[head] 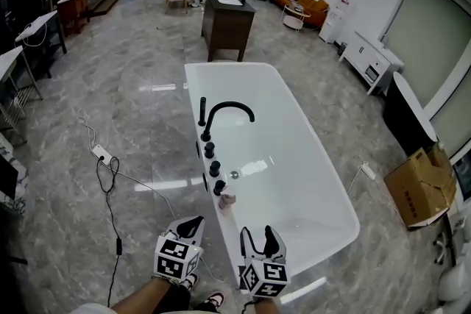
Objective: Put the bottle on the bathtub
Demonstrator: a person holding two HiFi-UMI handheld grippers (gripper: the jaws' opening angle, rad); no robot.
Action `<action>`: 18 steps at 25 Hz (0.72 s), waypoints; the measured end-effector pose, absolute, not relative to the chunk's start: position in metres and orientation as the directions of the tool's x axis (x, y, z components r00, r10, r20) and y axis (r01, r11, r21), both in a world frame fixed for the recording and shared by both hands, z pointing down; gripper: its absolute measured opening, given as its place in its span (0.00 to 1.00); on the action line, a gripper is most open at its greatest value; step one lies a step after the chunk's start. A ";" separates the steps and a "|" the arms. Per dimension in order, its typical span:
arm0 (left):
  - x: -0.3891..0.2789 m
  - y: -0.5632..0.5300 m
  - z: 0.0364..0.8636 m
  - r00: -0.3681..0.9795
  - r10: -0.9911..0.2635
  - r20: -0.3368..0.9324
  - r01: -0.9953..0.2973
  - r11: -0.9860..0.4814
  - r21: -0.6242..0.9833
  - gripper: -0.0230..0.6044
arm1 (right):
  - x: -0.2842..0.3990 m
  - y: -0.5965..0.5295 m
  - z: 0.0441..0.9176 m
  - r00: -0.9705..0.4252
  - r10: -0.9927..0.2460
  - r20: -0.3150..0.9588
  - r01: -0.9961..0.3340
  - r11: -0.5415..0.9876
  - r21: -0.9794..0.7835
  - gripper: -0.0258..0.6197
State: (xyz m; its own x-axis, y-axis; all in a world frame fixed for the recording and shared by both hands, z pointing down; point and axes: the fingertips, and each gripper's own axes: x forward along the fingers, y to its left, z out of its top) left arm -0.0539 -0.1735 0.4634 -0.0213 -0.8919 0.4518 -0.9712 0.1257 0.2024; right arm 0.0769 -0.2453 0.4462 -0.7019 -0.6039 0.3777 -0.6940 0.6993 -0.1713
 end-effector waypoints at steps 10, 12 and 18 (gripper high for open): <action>-0.043 -0.155 0.423 -0.061 -0.911 0.407 -0.969 0.152 0.195 0.06 | 0.112 -0.234 0.413 -0.700 -0.630 0.337 -0.707 0.677 -0.204 0.46; -0.041 -0.152 0.418 -0.068 -0.914 0.400 -0.968 0.157 0.194 0.06 | 0.122 -0.235 0.407 -0.691 -0.644 0.327 -0.718 0.665 -0.205 0.44; -0.033 -0.146 0.411 -0.098 -0.917 0.387 -0.962 0.186 0.198 0.06 | 0.148 -0.241 0.390 -0.672 -0.683 0.286 -0.739 0.646 -0.191 0.36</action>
